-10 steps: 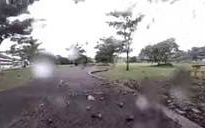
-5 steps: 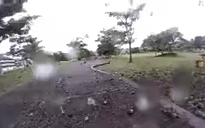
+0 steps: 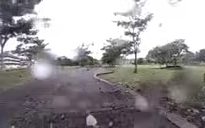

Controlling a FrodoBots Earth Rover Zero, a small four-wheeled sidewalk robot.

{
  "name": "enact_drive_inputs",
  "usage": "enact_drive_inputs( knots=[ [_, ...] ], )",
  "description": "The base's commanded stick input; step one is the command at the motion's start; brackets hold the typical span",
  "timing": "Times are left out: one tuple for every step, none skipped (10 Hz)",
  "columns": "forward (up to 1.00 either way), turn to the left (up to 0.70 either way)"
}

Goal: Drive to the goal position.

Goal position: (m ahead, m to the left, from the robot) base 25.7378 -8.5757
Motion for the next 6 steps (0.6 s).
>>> enact_drive_inputs(
  knots=[
    [0.7,0.0],
    [0.7,0.0],
    [0.7,0.0],
    [0.7,0.0],
    [0.7,0.0],
    [0.7,0.0]
  ],
)
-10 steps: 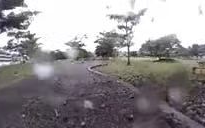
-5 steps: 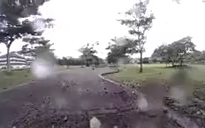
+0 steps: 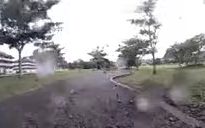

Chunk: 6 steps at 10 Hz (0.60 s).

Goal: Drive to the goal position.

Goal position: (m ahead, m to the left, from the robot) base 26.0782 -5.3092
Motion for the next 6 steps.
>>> enact_drive_inputs(
  knots=[
    [0.7,0.0],
    [0.7,0.0],
    [0.7,0.0],
    [0.7,0.0],
    [0.7,0.0],
    [0.7,0.0]
  ],
)
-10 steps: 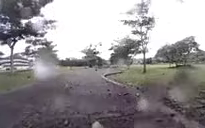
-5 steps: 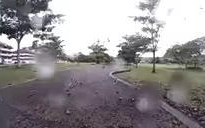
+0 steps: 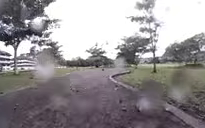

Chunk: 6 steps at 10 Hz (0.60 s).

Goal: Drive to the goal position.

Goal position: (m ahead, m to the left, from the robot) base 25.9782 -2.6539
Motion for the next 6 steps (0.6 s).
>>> enact_drive_inputs(
  knots=[
    [0.7,0.0],
    [0.7,0.0],
    [0.7,0.0],
    [0.7,0.0],
    [0.7,0.0],
    [0.7,0.0]
  ],
)
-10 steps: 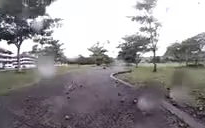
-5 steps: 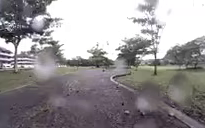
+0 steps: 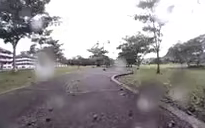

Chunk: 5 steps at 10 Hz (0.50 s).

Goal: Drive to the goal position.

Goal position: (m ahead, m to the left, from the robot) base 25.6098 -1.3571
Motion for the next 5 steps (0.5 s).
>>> enact_drive_inputs(
  knots=[
    [0.7,0.0],
    [0.7,0.0],
    [0.7,0.0],
    [0.7,0.0],
    [0.7,0.0]
  ],
)
